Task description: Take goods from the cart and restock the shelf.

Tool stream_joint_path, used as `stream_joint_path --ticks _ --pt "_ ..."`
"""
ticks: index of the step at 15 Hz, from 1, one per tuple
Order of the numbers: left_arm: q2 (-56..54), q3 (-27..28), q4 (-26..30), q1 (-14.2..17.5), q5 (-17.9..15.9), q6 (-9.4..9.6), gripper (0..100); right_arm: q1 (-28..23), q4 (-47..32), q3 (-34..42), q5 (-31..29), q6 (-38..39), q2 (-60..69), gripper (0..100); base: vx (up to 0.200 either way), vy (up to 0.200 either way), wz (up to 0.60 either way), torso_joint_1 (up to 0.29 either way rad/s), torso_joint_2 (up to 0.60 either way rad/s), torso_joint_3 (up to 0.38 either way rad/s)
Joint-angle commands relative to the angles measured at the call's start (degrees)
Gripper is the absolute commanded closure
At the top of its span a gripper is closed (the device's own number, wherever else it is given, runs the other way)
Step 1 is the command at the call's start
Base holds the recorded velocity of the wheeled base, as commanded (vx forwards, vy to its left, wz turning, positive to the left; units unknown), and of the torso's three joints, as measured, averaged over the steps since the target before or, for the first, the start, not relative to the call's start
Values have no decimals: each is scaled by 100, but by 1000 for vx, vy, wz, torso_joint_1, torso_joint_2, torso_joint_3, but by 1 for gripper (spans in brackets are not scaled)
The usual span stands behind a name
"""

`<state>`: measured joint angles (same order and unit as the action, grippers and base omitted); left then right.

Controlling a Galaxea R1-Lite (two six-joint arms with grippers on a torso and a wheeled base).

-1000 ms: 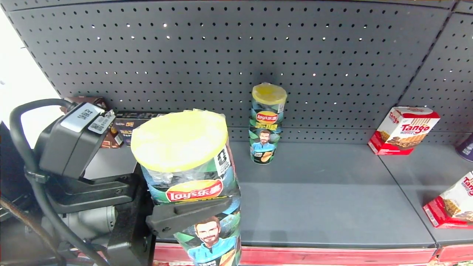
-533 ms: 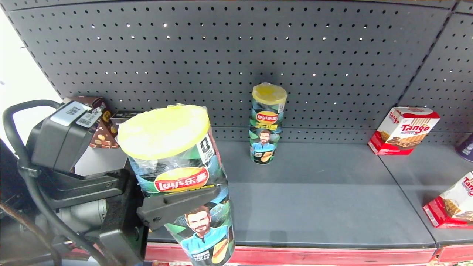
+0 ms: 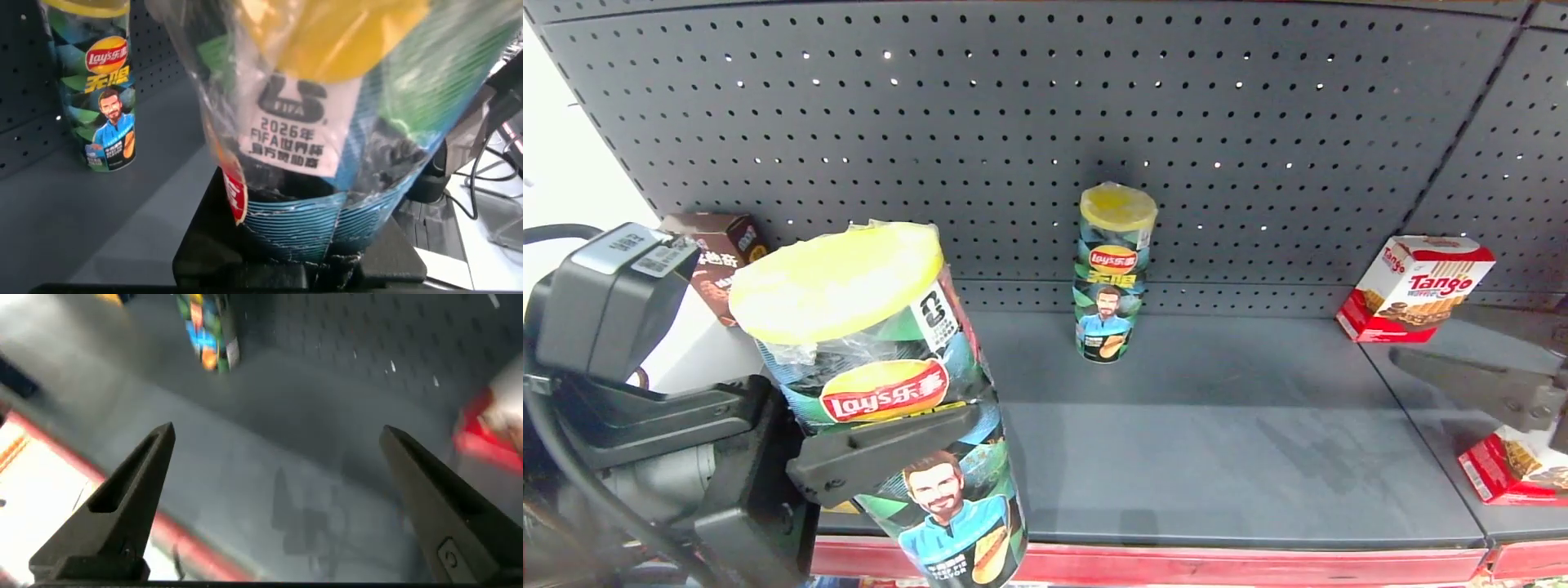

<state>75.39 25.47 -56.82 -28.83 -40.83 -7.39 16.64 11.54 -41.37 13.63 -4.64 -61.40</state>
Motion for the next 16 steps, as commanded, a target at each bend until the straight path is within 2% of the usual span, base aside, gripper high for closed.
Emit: stream_joint_path --ticks 1,2,5,10,11,13,15,16 --pt "2 11 -4 9 5 -8 100 138 682 103 122 -10 -1093 0 0 0 0 0 0 0" --pt "-6 2 -4 18 31 -43 100 138 1157 77 527 -19 -1524 0 0 0 0 0 0 0" --pt "-6 20 -4 27 48 -123 100 147 2027 -160 834 -10 -2376 0 0 0 0 0 0 0" --pt "-6 -42 4 97 22 -123 100 76 2150 -1479 1722 -80 -3220 0 0 0 0 0 0 0" --pt "-15 -59 4 97 13 -123 100 -20 2185 -1813 2531 -212 -3466 0 0 0 0 0 0 0" --pt "-15 -59 13 97 5 -123 100 103 2159 -2085 2794 -274 -3659 0 0 0 0 0 0 0" --pt "-15 -68 4 88 5 -123 100 94 2203 -2279 3770 -370 -3844 0 0 0 0 0 0 0" --pt "-15 -68 4 88 -4 -123 100 76 2203 -2419 4034 -467 -3967 0 0 0 0 0 0 0"
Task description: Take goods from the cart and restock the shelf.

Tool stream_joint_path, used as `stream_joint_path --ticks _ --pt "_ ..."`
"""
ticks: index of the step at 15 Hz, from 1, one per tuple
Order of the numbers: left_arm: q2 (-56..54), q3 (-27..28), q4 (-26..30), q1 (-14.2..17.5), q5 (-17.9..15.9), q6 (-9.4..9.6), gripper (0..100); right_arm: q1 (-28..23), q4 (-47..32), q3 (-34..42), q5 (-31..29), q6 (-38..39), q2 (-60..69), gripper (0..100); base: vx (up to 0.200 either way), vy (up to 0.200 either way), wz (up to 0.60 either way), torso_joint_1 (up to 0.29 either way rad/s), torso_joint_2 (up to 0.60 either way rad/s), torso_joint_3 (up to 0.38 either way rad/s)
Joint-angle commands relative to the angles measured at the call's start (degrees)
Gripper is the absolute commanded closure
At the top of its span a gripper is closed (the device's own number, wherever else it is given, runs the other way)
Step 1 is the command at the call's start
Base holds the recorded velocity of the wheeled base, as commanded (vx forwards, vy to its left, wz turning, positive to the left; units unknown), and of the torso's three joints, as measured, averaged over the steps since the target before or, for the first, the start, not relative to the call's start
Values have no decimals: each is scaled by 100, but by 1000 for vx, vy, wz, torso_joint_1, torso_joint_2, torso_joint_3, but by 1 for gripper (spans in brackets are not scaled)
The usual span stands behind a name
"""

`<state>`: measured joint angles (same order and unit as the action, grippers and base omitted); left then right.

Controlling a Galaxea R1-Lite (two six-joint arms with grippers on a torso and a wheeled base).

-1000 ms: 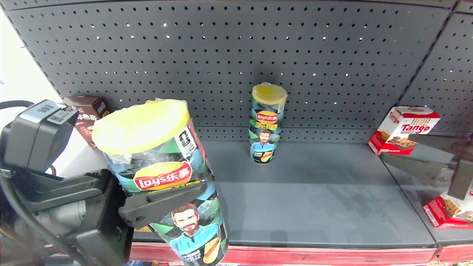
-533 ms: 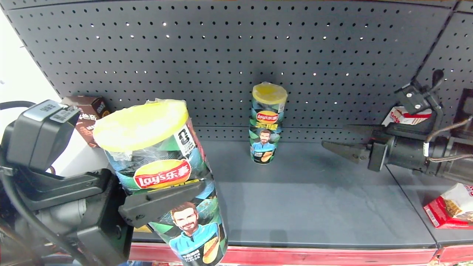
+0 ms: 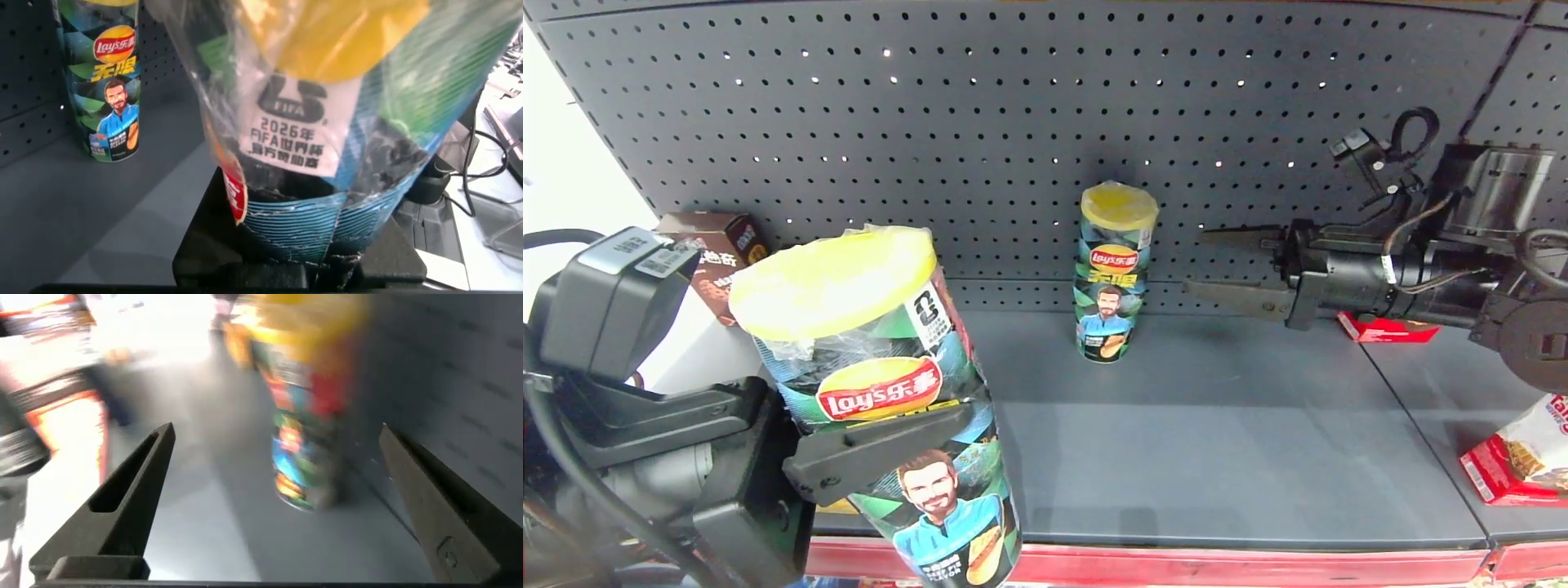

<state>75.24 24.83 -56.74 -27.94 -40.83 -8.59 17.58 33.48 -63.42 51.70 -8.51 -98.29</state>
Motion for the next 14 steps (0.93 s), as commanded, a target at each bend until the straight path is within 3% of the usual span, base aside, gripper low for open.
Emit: stream_joint_path --ticks 1,3,14 --pt "-1 -13 -4 -1 -4 -2 100 -18 10 -391 455 -160 -401 0 0 0 0 0 0 0" --pt "-9 -31 -4 -1 -4 -2 100 -53 10 -725 868 -336 -682 0 0 0 0 0 0 0" --pt "-18 -128 -13 -18 -13 -2 100 -18 142 -1208 815 -362 -1676 0 0 0 0 0 0 0"
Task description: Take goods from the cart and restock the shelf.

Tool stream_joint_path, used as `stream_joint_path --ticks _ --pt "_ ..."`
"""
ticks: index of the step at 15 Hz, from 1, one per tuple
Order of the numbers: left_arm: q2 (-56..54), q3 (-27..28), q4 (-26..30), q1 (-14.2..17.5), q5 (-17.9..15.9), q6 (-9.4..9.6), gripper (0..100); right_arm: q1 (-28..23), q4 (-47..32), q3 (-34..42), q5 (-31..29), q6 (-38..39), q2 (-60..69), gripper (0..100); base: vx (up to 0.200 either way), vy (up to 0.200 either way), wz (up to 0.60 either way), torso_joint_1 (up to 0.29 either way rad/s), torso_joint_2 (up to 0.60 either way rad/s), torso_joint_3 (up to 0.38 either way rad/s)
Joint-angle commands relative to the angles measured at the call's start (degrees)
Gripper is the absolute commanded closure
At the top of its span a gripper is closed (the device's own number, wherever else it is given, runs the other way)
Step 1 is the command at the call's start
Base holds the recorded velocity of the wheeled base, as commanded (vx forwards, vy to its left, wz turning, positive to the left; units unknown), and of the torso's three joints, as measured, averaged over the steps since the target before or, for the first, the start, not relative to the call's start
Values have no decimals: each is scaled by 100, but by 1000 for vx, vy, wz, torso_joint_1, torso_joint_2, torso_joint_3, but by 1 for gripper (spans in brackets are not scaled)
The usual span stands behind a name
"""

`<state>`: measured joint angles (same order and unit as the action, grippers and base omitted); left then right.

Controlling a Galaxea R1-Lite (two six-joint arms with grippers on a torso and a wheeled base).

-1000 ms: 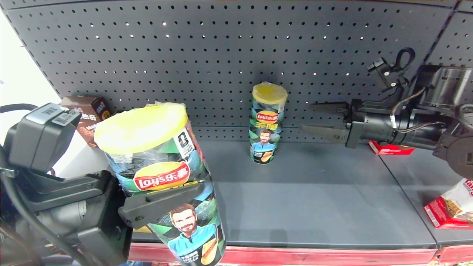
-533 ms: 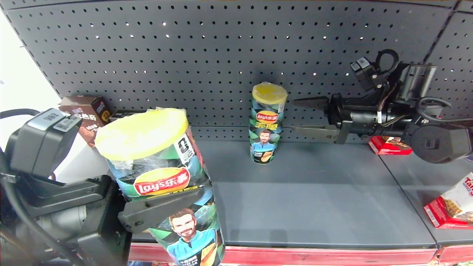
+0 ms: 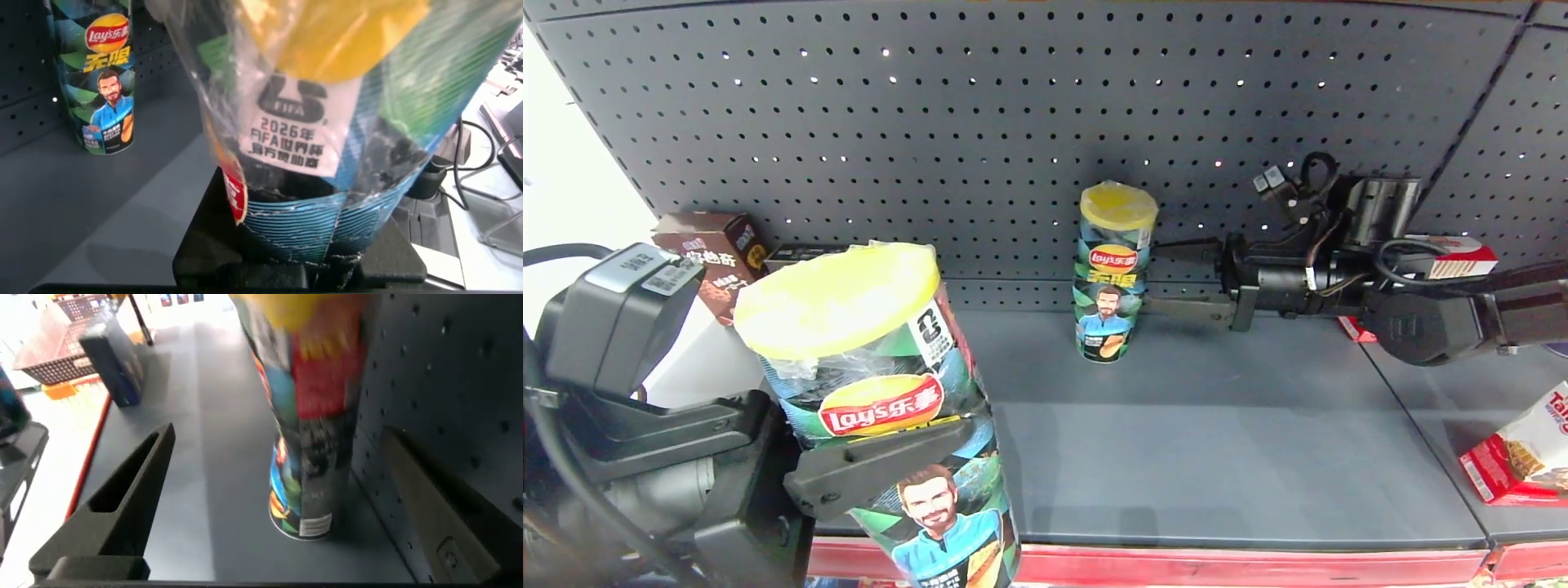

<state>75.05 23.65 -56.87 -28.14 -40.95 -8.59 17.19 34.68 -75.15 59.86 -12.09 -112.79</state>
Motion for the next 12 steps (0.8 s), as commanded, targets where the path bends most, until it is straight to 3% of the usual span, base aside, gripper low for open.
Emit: stream_joint_path --ticks 1,12 --pt "1 -18 -8 10 -1 -2 100 48 83 -96 0 -4 -358 0 0 0 0 0 0 0" --pt "28 -45 0 1 -1 -2 100 285 127 -1115 -194 5 -1342 0 0 0 0 0 0 0"
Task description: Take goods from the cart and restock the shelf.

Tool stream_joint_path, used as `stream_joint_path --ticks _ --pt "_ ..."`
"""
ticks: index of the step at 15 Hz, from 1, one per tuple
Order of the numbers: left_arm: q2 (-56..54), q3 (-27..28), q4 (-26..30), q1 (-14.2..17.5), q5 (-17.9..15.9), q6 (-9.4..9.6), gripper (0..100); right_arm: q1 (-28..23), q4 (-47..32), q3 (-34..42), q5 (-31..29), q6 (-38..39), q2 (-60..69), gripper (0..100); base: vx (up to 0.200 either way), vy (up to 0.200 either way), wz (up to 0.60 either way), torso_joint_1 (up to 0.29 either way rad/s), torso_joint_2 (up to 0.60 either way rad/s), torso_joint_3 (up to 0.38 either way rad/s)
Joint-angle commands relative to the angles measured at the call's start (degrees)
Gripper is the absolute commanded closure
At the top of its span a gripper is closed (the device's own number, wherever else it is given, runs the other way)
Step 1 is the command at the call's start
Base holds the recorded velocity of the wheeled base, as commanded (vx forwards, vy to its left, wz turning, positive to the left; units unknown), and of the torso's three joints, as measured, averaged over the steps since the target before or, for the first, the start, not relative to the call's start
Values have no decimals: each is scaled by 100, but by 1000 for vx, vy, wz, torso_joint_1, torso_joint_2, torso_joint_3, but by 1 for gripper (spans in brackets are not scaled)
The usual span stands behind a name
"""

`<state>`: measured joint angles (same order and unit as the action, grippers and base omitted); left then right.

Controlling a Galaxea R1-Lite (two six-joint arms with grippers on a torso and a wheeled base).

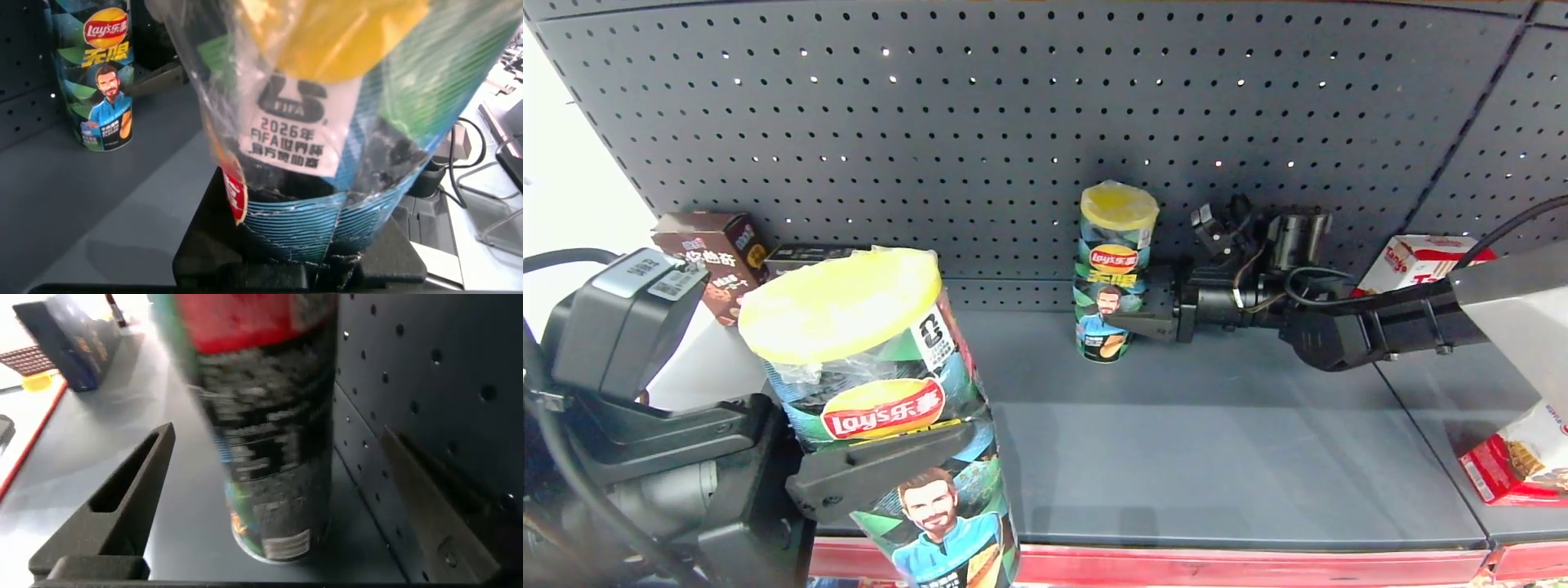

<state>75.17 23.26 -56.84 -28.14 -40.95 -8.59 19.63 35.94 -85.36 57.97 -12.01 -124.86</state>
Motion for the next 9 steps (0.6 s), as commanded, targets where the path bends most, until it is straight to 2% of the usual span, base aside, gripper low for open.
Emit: stream_joint_path --ticks 1,5,6,9 --pt "7 -14 -2 1 -1 -2 100 85 1 -183 -31 -3 -206 0 0 0 0 0 0 0" --pt "7 -50 7 10 -1 -2 100 182 27 -438 -207 -3 -426 0 0 0 0 0 0 0" --pt "7 -94 -2 10 -1 -2 100 191 98 -438 -189 5 -452 100 0 0 0 0 0 0" --pt "-11 -164 -11 19 -1 -2 100 164 89 -447 -216 23 -399 100 0 0 0 0 0 0"
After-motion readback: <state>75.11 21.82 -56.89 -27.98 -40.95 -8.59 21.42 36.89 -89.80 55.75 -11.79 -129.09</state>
